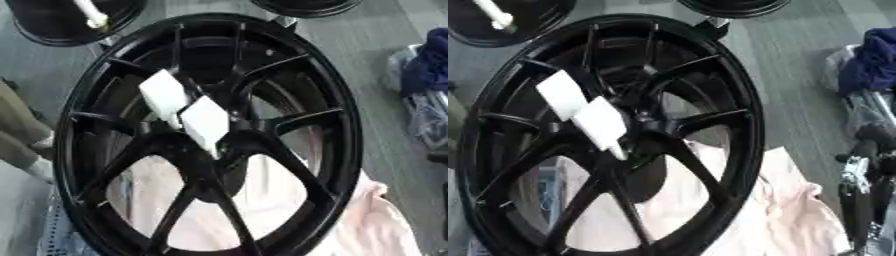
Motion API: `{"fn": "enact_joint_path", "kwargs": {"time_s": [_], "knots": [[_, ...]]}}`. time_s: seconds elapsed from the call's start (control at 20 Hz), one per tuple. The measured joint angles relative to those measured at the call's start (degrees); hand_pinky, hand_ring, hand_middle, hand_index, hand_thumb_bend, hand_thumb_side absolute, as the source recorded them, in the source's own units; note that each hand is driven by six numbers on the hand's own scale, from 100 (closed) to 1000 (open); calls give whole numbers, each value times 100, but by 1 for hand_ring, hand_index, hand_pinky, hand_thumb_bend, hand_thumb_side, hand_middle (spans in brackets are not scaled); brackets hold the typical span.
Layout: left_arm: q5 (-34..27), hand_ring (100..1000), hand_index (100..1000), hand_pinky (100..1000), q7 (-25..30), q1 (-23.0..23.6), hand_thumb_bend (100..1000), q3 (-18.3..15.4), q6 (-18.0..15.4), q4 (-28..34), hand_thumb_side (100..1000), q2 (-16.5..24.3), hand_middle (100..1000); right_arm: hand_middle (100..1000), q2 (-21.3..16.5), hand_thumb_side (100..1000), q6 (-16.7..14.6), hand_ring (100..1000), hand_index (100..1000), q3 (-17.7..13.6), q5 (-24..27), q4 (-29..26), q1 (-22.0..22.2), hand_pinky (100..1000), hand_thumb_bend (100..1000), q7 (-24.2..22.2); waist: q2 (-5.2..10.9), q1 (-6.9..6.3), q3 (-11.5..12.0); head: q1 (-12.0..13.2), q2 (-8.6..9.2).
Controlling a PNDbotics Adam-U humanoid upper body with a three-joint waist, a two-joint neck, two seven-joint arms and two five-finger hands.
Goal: Pull the pin out of the wheel hub.
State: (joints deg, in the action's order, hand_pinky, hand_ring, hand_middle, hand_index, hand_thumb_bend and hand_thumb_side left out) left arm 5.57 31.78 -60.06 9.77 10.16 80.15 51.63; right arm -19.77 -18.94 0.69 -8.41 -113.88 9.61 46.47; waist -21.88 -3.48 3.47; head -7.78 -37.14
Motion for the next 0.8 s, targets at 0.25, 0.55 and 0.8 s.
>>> {"fn": "enact_joint_path", "kwargs": {"time_s": [0.25, 0.55, 0.8], "knots": [[-357, 428, 382, 684, -580, 871, 100, -687, -85, -360, 304, 578, 202, 727, 13, 649, -12, 789, 781, 0, -15, 0, -10, 518, 100, 30, 0, 60, 30, -3, 0], [-403, 445, 400, 691, -1209, 1698, 100, -1042, -161, -845, 267, 745, 221, 728, 41, 651, -21, 789, 781, 1, -15, 0, -80, 518, 100, 27, -4, 187, 55, -19, 2], [-285, 574, 624, 767, -1235, 2021, 100, -1032, -229, -1012, 295, 717, 434, 728, 63, 653, -39, 789, 782, 3, 6, 0, -152, 518, 100, 8, -48, 254, 46, -7, 7]]}}
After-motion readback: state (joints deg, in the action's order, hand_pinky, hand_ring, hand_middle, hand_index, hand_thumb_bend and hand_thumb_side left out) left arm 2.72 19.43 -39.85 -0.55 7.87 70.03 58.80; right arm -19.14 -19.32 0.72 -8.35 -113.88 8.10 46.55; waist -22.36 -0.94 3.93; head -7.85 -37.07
